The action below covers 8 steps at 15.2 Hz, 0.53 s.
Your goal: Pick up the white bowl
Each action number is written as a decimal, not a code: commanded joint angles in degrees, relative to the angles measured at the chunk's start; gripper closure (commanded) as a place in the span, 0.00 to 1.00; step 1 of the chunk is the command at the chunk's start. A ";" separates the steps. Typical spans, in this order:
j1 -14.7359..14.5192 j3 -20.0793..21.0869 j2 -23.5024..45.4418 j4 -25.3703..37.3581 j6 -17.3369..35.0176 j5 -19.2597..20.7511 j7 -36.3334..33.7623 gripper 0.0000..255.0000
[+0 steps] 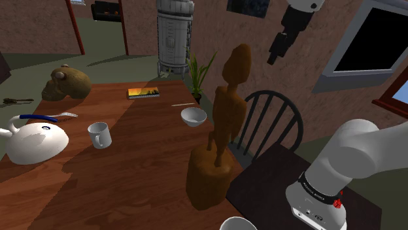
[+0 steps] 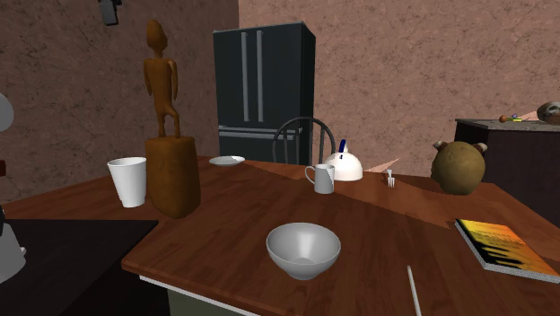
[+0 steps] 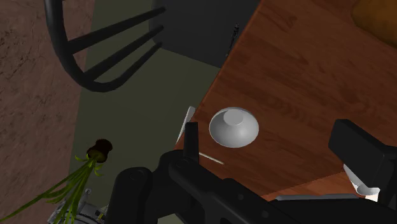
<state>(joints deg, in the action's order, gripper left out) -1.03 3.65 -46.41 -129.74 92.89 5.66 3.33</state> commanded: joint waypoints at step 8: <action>-0.14 2.68 7.88 -5.30 13.13 -0.16 -3.93 0.00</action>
<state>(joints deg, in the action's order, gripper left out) -1.27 6.05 -40.24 -134.92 104.09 5.39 -0.15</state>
